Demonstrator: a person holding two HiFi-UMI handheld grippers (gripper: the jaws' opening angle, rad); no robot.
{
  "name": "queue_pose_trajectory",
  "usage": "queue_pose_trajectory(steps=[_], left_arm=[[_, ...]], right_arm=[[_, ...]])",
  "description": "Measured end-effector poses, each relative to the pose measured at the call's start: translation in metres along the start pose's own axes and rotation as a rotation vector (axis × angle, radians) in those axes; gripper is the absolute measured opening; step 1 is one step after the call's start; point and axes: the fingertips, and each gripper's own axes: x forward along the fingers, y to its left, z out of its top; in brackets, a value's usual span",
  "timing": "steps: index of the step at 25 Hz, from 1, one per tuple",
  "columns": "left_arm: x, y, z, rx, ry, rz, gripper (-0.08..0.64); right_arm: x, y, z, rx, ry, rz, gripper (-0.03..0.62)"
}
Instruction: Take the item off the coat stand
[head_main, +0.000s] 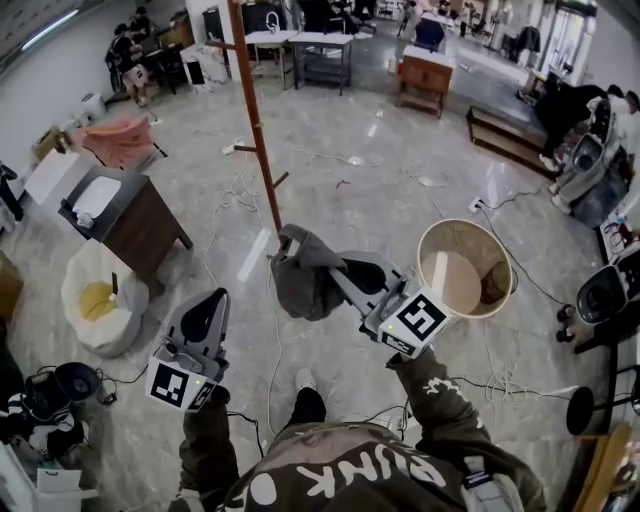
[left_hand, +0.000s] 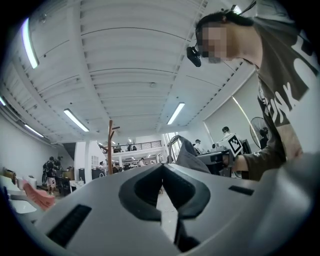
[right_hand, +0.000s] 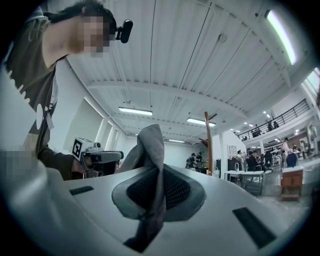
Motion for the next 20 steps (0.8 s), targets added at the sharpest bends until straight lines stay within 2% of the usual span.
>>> queue_pose_trajectory(steps=[4, 8, 12, 20], left_arm=[[-0.034, -0.046, 0.009, -0.010, 0.031, 0.020, 0.003], [-0.055, -0.070, 0.018, -0.005, 0.032, 0.037, 0.003], [-0.076, -0.079, 0.029, 0.000, 0.022, 0.029, 0.003], [-0.070, -0.080, 0.041, -0.010, 0.003, 0.007, 0.003]], right_arm=[[-0.037, 0.037, -0.006, 0.030, 0.012, 0.017, 0.023], [-0.059, 0.063, -0.007, 0.032, 0.013, 0.017, 0.023], [-0.066, 0.091, -0.006, 0.041, 0.014, 0.013, 0.023], [-0.073, 0.104, -0.002, 0.040, 0.022, 0.017, 0.023]])
